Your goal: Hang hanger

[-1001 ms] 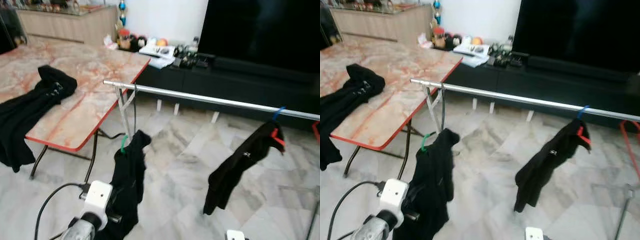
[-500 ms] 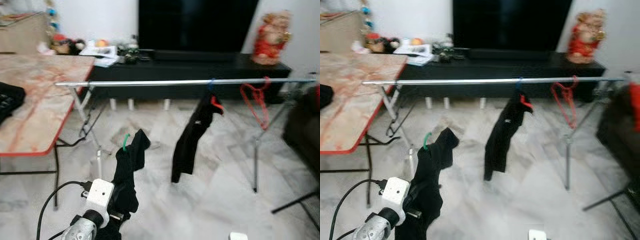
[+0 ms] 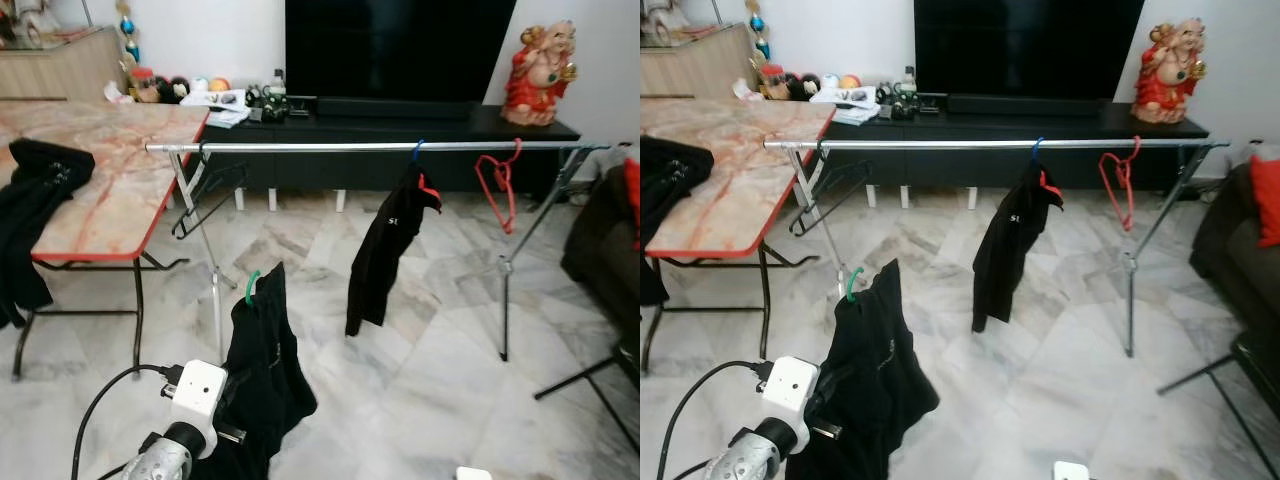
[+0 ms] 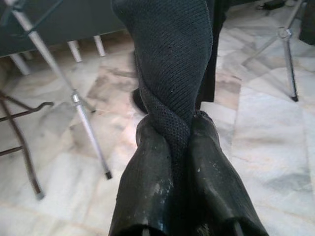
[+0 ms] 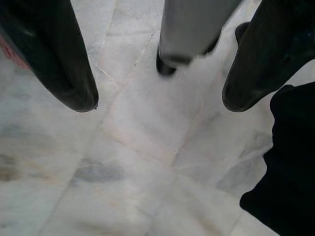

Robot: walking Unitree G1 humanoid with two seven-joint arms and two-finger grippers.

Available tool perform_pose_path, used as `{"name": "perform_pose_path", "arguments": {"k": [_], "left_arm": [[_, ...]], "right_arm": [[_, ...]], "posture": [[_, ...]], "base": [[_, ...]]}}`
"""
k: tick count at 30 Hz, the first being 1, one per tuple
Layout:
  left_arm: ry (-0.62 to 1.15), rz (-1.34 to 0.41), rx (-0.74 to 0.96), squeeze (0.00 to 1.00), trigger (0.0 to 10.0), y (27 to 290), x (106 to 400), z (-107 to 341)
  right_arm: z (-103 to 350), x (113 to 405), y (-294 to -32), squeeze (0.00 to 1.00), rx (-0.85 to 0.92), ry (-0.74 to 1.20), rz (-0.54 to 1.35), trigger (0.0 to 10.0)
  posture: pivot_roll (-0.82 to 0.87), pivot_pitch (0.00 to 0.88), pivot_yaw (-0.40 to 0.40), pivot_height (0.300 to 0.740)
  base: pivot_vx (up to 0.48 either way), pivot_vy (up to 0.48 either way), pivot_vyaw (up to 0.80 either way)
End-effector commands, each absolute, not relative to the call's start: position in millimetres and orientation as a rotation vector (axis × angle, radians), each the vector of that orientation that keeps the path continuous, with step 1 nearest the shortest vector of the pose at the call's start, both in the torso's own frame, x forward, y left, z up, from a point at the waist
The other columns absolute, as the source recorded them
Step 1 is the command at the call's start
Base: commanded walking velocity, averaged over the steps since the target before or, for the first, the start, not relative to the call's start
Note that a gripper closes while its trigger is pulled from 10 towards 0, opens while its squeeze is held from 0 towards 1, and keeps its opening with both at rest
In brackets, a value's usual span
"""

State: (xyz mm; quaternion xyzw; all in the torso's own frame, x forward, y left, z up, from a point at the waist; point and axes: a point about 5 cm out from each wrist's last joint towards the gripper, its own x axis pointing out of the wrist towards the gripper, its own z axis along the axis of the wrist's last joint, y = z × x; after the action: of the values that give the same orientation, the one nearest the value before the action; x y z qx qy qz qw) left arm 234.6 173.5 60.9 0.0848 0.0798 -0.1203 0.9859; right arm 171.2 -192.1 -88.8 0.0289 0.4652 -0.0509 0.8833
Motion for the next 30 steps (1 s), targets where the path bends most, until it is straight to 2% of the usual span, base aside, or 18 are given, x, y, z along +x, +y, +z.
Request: {"name": "perform_pose_path", "arguments": {"k": [1, 20, 30], "left_arm": [[0.123, -0.255, 0.165, 0.0, 10.0, 169, 238, 70], [0.18, -0.378, 0.205, 0.0, 10.0, 153, 252, 86], [0.151, -0.484, 0.175, 0.0, 10.0, 139, 265, 109]], "right_arm": [[-87, 174, -194, 0.0, 0.06, 0.96, -0.113, 10.0], [-80, 183, -190, 0.0, 0.097, 0.842, -0.02, 10.0], [-69, 194, -174, 0.0, 0.222, 0.697, 0.217, 10.0]], "posture": [[0.14, 0.0, -0.021, 0.74], [0.15, 0.0, -0.023, 0.74], [0.14, 0.0, -0.026, 0.74]], "base": [[0.0, 0.0, 0.0], [0.0, 0.0, 0.0], [0.0, 0.0, 0.0]]}}
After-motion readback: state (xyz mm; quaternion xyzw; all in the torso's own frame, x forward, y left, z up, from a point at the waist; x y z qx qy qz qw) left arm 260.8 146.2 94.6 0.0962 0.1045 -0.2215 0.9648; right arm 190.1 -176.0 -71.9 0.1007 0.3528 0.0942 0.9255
